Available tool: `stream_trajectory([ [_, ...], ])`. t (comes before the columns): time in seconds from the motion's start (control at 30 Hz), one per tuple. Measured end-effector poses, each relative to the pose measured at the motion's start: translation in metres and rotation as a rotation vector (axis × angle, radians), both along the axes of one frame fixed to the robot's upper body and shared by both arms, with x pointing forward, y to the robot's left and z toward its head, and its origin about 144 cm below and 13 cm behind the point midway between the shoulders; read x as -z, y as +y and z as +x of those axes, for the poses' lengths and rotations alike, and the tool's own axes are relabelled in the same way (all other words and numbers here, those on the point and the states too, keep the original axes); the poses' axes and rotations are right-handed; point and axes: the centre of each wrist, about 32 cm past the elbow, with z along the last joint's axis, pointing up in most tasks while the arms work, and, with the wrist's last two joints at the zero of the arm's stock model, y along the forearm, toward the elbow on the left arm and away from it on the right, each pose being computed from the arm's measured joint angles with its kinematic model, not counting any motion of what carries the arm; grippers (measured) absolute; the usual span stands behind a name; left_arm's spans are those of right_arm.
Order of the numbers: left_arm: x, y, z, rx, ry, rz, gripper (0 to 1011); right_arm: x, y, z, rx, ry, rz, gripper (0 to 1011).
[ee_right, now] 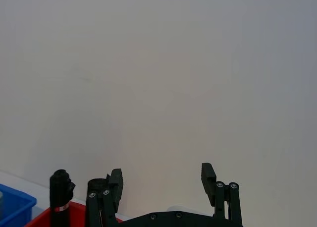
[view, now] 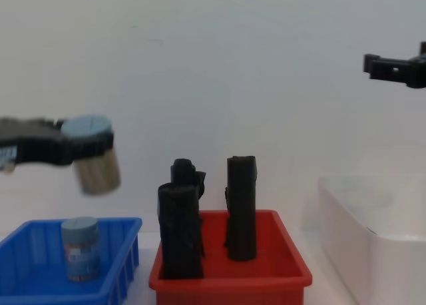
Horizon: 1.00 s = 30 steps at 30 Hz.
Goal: Pick the cotton swabs from the blue box and place them into the white box.
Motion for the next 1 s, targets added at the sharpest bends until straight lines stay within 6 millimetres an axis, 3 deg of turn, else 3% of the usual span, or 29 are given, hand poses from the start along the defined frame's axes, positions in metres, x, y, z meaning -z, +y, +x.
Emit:
stream_trajectory([
  [0.5, -0.04, -0.027, 0.003, 0.098, -0.228, -0.024, 669, -0.008, 0.015, 0.008, -0.211, -0.009, -0.067, 1002],
  [1.0, -0.076, -0.075, 0.018, 0.26, -0.421, -0.083, 669, -0.006, 0.034, 0.022, -0.412, -0.009, -0.233, 1002],
])
